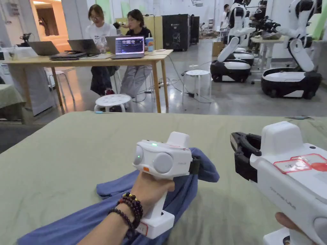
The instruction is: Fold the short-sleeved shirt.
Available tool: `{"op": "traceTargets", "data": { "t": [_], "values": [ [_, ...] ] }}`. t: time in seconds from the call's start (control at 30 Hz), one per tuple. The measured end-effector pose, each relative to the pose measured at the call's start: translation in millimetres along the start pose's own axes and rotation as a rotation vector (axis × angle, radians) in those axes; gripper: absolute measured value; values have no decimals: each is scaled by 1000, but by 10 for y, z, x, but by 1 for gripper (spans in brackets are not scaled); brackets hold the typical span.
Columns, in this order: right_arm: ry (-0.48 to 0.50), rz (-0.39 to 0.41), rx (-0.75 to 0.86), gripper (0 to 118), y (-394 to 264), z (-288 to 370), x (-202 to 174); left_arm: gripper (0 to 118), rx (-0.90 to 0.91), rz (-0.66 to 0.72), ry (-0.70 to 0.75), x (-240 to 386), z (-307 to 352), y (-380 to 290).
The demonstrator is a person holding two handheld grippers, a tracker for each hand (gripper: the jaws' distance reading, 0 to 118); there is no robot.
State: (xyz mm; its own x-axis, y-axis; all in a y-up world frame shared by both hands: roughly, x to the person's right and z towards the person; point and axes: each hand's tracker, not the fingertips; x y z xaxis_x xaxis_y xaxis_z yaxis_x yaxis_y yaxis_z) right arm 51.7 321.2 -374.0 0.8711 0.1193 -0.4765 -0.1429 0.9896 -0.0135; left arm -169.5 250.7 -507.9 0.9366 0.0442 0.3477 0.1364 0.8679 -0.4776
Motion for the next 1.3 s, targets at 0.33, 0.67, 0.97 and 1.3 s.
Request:
{"op": "traceTargets", "data": {
  "t": [0.33,0.67,0.97,1.3],
  "values": [
    [-391,14,-18,4,-5,1316,1333,5,-138,-152,-440,2766,-1303,-21],
    [-479,-11,-106,4,-383,1472,1709,34,-300,-206,-367,3114,-1720,-768],
    [-470,-20,-141,4,-549,995,1630,116,-38,-35,-344,2293,-950,-163],
    [-337,-50,-136,4,-649,339,1201,0,99,104,157,64,233,-253]
  ]
}}
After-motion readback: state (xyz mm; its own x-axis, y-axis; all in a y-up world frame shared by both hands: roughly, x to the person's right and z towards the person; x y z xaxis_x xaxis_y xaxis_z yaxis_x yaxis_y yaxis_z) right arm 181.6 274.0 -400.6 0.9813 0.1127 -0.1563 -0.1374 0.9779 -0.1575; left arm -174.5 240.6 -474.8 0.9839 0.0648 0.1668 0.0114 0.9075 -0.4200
